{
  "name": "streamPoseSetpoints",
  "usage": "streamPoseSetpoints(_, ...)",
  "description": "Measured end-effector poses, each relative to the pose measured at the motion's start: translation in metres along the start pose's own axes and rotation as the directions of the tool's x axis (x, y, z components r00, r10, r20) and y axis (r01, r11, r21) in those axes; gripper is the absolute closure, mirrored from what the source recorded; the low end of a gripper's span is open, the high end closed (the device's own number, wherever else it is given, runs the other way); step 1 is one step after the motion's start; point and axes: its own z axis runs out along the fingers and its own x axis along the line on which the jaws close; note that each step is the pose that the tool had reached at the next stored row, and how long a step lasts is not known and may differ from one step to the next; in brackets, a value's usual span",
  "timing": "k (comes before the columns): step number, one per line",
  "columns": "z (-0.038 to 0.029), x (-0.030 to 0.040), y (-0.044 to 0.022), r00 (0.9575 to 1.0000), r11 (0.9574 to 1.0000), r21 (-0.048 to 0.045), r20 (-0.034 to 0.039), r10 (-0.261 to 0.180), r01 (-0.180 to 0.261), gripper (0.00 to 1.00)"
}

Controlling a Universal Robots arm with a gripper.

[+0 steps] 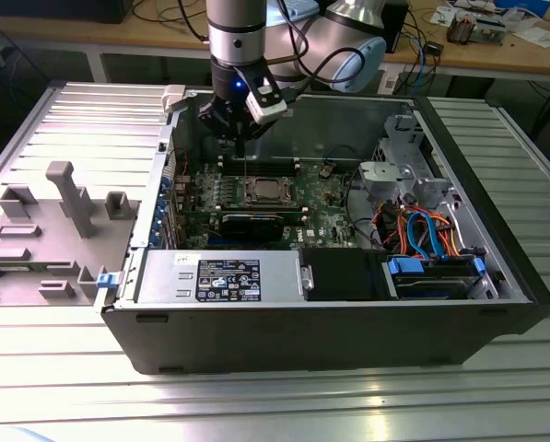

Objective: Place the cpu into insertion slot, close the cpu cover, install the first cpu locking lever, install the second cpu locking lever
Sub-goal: 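Install the first cpu locking lever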

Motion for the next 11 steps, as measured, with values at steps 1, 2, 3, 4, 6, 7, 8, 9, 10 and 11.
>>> streamPoseSetpoints(1,0.0000,-0.0002,0.0000,1.0000,1.0000,0.0000,0.0000,0.000,0.000,0.89)
streamPoseSetpoints(2,0.0000,-0.0004,0.0000,1.0000,1.0000,0.0000,0.0000,0.000,0.000,0.89)
streamPoseSetpoints(3,0.0000,-0.0004,0.0000,1.0000,1.0000,0.0000,0.0000,0.000,0.000,0.89)
streamPoseSetpoints(4,0.0000,-0.0007,0.0000,1.0000,1.0000,0.0000,0.0001,0.000,0.000,0.89)
streamPoseSetpoints(6,0.0000,-0.0011,0.0000,1.0000,1.0000,0.0000,0.0000,0.000,0.000,0.89)
streamPoseSetpoints(7,0.0000,-0.0013,0.0000,1.0000,1.0000,0.0000,0.0000,0.000,0.000,0.89)
streamPoseSetpoints(8,0.0001,-0.0016,-0.0001,1.0000,1.0000,0.0000,0.0000,0.000,0.000,0.89)
streamPoseSetpoints(9,0.0001,-0.0018,-0.0001,1.0000,1.0000,0.0000,0.0000,0.000,0.000,0.89)
streamPoseSetpoints(10,0.0000,-0.0021,-0.0001,1.0000,1.0000,0.0000,0.0000,0.000,0.000,0.89)
streamPoseSetpoints(11,0.0000,-0.0023,-0.0001,1.0000,1.0000,0.0000,0.0000,0.000,0.000,0.89)
